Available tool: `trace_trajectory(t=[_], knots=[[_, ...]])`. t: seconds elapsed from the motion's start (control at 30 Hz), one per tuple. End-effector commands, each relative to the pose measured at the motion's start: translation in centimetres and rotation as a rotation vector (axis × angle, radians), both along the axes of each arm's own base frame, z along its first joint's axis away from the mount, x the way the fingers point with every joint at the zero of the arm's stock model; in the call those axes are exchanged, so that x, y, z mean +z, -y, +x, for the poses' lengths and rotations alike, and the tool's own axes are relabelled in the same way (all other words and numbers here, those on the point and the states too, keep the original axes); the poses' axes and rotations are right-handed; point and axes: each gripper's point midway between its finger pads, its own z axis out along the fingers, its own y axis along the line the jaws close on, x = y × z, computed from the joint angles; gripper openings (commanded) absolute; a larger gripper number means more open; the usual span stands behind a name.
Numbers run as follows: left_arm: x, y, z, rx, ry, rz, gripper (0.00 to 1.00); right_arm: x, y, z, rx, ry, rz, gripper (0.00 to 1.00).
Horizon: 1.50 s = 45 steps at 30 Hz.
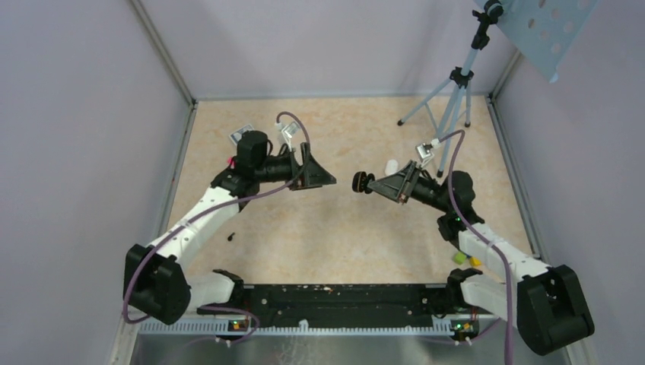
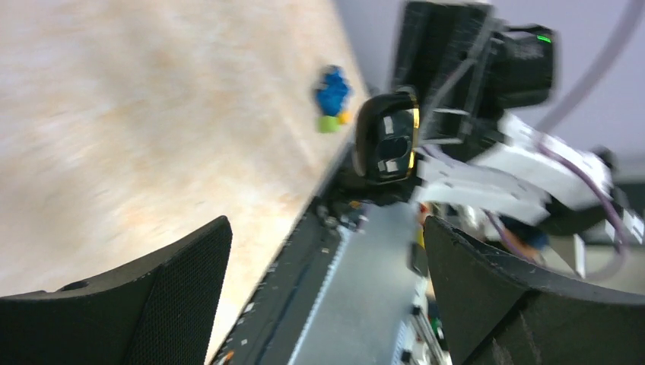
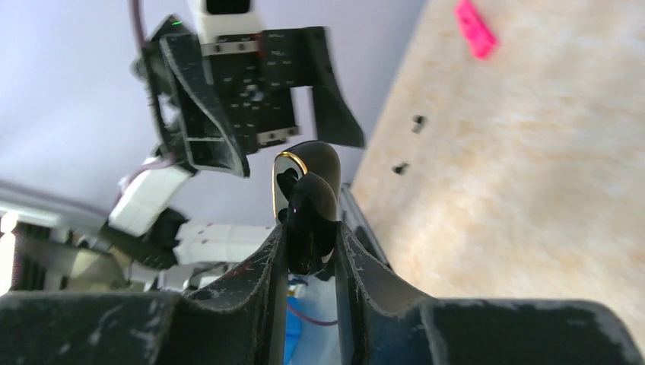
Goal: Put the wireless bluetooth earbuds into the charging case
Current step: Pick up the right earbud from the center of the board.
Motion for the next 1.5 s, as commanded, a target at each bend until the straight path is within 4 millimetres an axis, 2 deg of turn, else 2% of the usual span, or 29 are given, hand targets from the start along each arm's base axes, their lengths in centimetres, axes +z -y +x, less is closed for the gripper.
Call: trace_trajectory(t=[0.0, 0.07, 0.2, 0.37, 0.43, 0.53, 0.67, 0.77, 0.93, 1.1, 1.17, 1.27, 1.33, 1.4, 1.47], knots=[[-4.1, -6.1, 2.3, 0.289, -0.009, 0.321, 0.99, -4.2, 1.1, 1.9, -0.106, -0.065, -0.264, 0.00], [-6.0, -9.9, 3.1, 0.474, -0.037, 0.506, 0.99, -5.5, 1.6, 2.1, -0.126, -0.087, -0.333, 0.00], [-7.7, -16.0, 3.2, 0.690, -0.072, 0.796, 0.99, -7.9, 2.5, 2.0, -0.152, -0.142, -0.434, 0.00], [-9.9, -21.3, 1.5, 0.835, -0.170, 1.037, 0.99, -9.2, 2.1, 1.5, -0.141, -0.140, -0.473, 0.00], [-11.1, -22.8, 1.0, 0.846, -0.239, 1.081, 0.99, -9.5, 1.6, 1.3, -0.123, -0.134, -0.474, 0.00], [-13.2, -24.7, 0.8, 0.846, -0.381, 1.058, 0.99, -9.7, 1.1, 1.1, -0.097, -0.127, -0.461, 0.00], [-13.7, -26.4, 2.6, 0.896, -0.407, 0.966, 0.99, -9.7, 0.6, 1.0, -0.064, -0.114, -0.448, 0.00], [-14.5, -29.0, 3.5, 0.956, -0.413, 0.975, 0.99, -9.5, 0.3, 1.0, -0.047, -0.100, -0.434, 0.00], [-16.6, -30.9, 4.4, 0.990, -0.436, 1.046, 0.98, -8.9, -0.1, 1.2, -0.023, -0.089, -0.419, 0.00], [-17.8, -29.7, 5.7, 0.901, -0.340, 0.993, 0.97, -8.7, -0.2, 1.3, -0.018, -0.086, -0.407, 0.00], [-18.1, -30.3, 5.7, 0.931, -0.323, 1.016, 0.97, -8.7, -0.3, 1.2, -0.017, -0.088, -0.404, 0.00], [-18.6, -31.0, 6.1, 0.926, -0.292, 1.054, 0.92, -8.9, -0.3, 1.1, -0.015, -0.095, -0.397, 0.00], [-19.3, -31.2, 5.9, 0.898, -0.337, 1.088, 0.90, -8.9, -0.3, 1.0, -0.011, -0.100, -0.392, 0.00], [-19.9, -31.1, 6.1, 0.877, -0.365, 1.098, 0.82, -8.9, -0.3, 1.0, -0.010, -0.103, -0.390, 0.00], [-20.6, -31.1, 6.4, 0.870, -0.368, 1.097, 0.78, -8.8, -0.4, 1.0, -0.009, -0.101, -0.389, 0.00]])
